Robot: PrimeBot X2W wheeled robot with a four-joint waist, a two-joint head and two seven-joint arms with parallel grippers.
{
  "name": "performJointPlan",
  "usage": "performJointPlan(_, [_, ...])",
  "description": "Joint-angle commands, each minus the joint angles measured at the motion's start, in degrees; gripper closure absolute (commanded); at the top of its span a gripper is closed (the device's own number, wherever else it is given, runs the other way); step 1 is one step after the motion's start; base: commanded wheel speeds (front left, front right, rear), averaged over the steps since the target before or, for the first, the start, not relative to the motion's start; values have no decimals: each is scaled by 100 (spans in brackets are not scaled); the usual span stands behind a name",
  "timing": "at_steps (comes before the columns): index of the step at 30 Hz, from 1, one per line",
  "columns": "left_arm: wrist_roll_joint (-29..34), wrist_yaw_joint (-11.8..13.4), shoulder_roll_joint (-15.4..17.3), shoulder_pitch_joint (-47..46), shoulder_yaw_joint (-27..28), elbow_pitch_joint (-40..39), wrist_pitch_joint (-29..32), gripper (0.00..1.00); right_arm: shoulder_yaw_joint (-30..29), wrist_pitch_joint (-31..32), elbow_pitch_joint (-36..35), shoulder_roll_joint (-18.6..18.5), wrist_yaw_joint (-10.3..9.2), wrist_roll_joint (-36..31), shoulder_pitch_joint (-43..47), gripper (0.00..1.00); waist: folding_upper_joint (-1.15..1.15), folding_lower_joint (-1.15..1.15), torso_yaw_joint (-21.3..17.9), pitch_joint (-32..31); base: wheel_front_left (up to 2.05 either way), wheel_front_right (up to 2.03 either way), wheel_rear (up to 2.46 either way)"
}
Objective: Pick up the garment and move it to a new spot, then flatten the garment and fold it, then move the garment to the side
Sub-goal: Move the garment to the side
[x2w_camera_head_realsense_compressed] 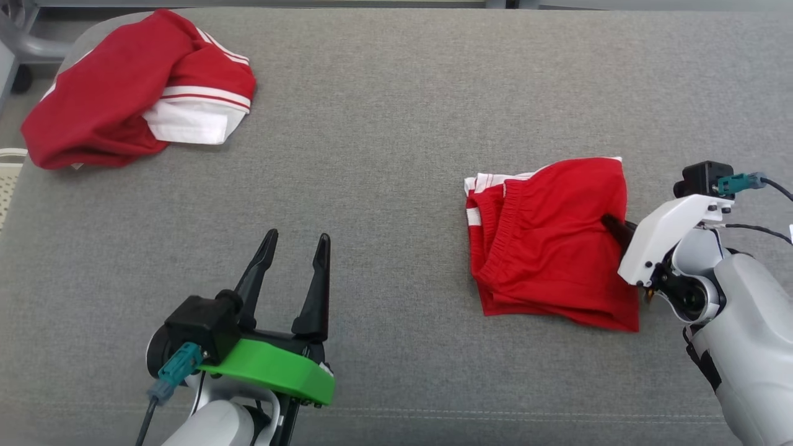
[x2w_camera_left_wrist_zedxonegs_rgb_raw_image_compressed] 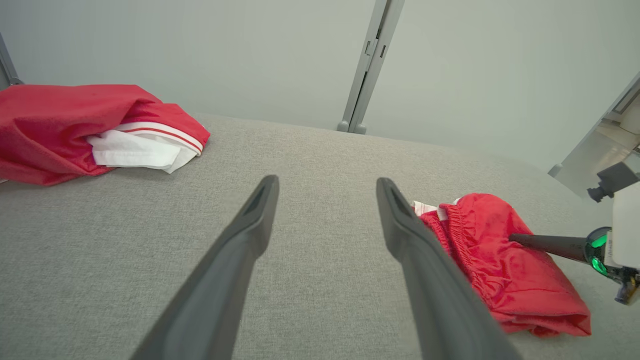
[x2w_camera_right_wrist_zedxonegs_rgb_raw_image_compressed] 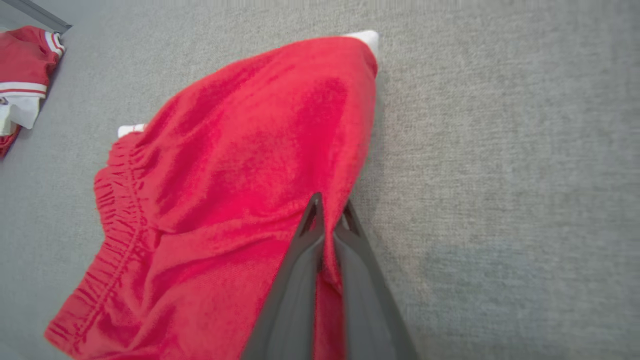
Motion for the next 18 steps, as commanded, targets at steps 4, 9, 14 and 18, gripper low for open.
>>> performJointPlan(4, [74,-38,13,-152,-39,4,27,0,143,-130,73,-21,0,55,-223,100,0,0,-378,24,0,0,0])
performJointPlan(9, [114,-74,-41,-294,-99,37,51,0,307,-261,153,-104,0,94,-465,100,0,0,-849,61,0,0,0])
performJointPlan(14, [142,-91,-76,-407,-112,65,61,0,486,-329,222,-127,0,126,-688,100,0,0,-1366,130,0,0,0])
performJointPlan(18, [164,-115,-58,-506,-110,82,89,0,608,-385,270,-128,0,182,-860,100,0,0,-1736,209,0,0,0])
